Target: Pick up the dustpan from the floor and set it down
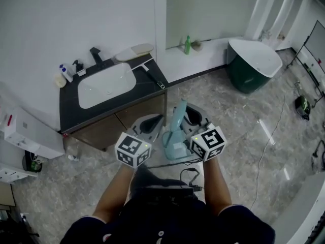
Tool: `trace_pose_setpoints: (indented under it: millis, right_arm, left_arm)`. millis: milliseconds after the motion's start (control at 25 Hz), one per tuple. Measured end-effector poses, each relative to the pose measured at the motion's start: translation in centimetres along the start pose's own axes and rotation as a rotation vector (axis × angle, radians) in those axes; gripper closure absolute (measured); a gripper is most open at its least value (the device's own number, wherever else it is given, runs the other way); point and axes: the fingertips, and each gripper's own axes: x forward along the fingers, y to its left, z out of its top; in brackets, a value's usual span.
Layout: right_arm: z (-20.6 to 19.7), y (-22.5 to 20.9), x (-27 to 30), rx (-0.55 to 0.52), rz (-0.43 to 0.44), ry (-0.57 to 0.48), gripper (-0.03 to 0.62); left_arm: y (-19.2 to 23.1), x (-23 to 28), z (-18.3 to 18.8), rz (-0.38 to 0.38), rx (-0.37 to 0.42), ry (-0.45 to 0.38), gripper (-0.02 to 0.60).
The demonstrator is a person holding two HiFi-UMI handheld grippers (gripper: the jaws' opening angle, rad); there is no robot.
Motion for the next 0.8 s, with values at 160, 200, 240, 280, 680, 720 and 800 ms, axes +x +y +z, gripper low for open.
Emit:
trace_pose_setpoints:
  millis: [160, 200, 240, 280, 680, 720, 800]
  right_arm:
    - [0.4, -0.8, -0.5, -0.005, -0.018, -0.008, 0.488]
    - [0.4, -1.0, -0.5, -0.005, -0.023, -0.007, 0.488]
    - [0.4, -1.3, -0.6, -0.005, -0.027, -0.007, 0.488]
    - [0.4, -1.5, -0.7, -0.004, -0.032, -0.007, 0.488]
    - [-0.2, -2.8, -1.3, 0.019, -0.074, 0.001, 0.488]
    - [-0.2, -2.9, -1.4, 0.02, -0.075, 0.001, 0.488]
    - [-0.4, -2.9, -1.5, 0.024, -0.078, 0.005, 0.488]
  left_arm:
    - [-0.6, 1.1, 0.5, -0.018, 0.012, -0.004, 0.568]
    - [-0.7, 1.3, 0.6, -0.021, 0.014, -0.004, 0.566]
    - [-0.8, 1.5, 0.7, -0.022, 0.016, -0.003, 0.568]
    - [-0.8, 1.7, 0.8, -0.022, 0.019, -0.003, 0.566]
    - [-1.8, 2.7, 0.6, -0.064, 0.024, 0.013, 0.568]
    - [-1.9, 2.8, 0.7, -0.066, 0.026, 0.011, 0.568]
    - [-2.1, 2.9, 0.5, -0.068, 0.038, 0.016, 0.568]
